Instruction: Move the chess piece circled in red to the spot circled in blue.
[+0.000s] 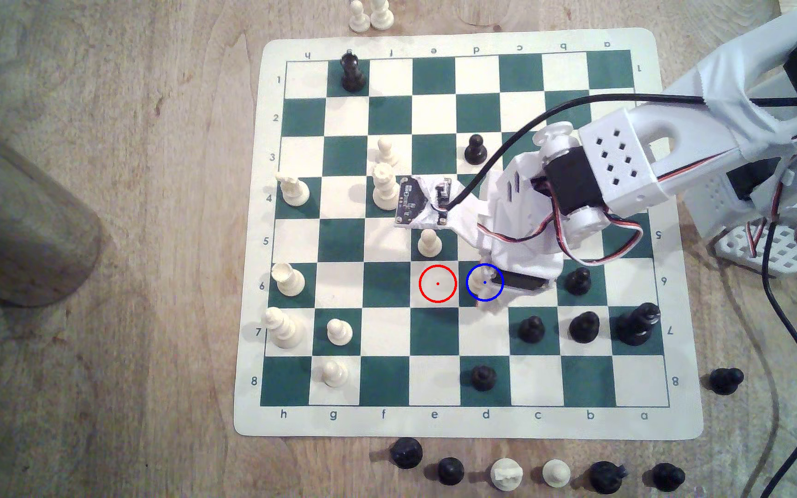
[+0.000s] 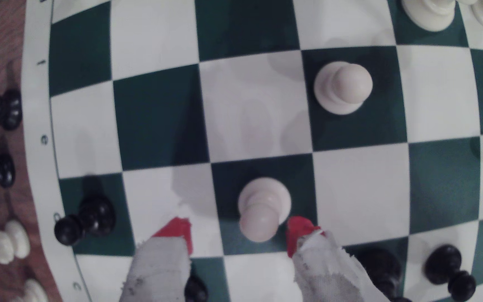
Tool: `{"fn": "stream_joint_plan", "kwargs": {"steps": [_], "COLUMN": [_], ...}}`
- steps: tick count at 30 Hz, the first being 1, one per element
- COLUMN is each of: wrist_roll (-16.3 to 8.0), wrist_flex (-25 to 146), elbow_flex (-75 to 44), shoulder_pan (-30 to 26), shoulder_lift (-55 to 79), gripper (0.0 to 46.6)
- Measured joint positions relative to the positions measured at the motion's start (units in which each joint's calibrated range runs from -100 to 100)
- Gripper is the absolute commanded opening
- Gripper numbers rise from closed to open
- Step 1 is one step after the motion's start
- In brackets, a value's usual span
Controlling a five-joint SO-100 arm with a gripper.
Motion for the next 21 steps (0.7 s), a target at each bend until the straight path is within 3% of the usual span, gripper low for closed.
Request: {"fn": "stream_joint_plan", "kwargs": {"steps": [10,21], "wrist_roll": [0.1,0.15], "wrist_flex": [5.18,19.04], "elbow_flex": [1.27,1.27], "shoulder_pan": [0.0,-0.29], "shoulder_lift": [-7.29,-23.29], "gripper": [25.0,25.2]}}
